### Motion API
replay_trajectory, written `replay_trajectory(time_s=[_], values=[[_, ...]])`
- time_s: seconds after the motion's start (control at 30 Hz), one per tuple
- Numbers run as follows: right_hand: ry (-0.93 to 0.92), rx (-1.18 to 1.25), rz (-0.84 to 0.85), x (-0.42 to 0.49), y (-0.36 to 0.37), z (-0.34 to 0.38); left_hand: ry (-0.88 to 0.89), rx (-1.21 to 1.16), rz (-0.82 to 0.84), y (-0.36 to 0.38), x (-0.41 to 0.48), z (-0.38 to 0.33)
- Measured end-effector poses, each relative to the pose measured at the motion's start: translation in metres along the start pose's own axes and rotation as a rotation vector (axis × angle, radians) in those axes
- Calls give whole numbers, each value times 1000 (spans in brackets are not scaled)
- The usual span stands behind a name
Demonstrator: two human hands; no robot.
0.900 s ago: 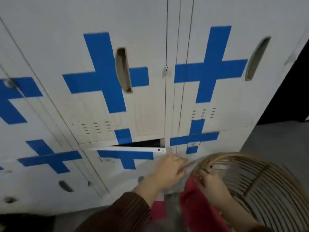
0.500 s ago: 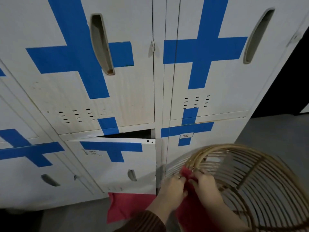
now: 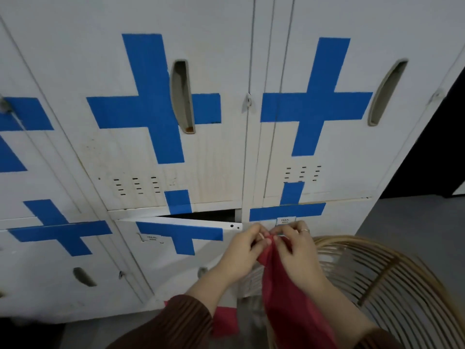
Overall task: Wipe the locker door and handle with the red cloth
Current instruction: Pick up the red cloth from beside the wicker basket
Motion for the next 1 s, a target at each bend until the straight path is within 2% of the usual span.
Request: replay_trajectory(time_s=[0.1, 0.17, 0.33, 0.43, 0.5, 0.57, 0.63, 0.73, 0.8, 0.87, 1.0], values=[[-41, 185, -10, 15, 14, 40, 103, 16, -124, -49, 2, -24], [-42, 307, 36, 25, 21, 65, 164, 67, -129, -87, 2, -39], [-45, 433, 180, 49, 40, 111, 228, 300, -120, -176, -6, -54], [-7, 675, 225, 62, 56, 151, 270, 378, -252, -218, -12, -60], [2, 778, 126, 76, 63, 178, 271, 404, -373, -247, -14, -63], [14, 860, -47, 96, 62, 203, 273, 438, -521, -277, -16, -67], [-57, 903, -244, 118, 55, 229, 299, 476, -699, -309, -19, -68], [-256, 804, -484, 146, 50, 264, 394, 597, -926, -347, -25, -69], [-366, 710, -554, 162, 60, 281, 456, 648, -1055, -369, -28, -70], [-458, 595, -543, 170, 78, 285, 500, 692, -1158, -386, -28, -70], [-719, 100, -408, 166, 126, 248, 562, 755, -1245, -412, -19, -65]])
Point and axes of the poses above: each hand's wrist, its own x-axis towards the middle knuckle, its own y-axis out of the palm, z = x × y, the point moved 1 cm from there along x, towards the middle knuckle, and after that the axes turned 15 degrees about x, right-handed, at the moved point
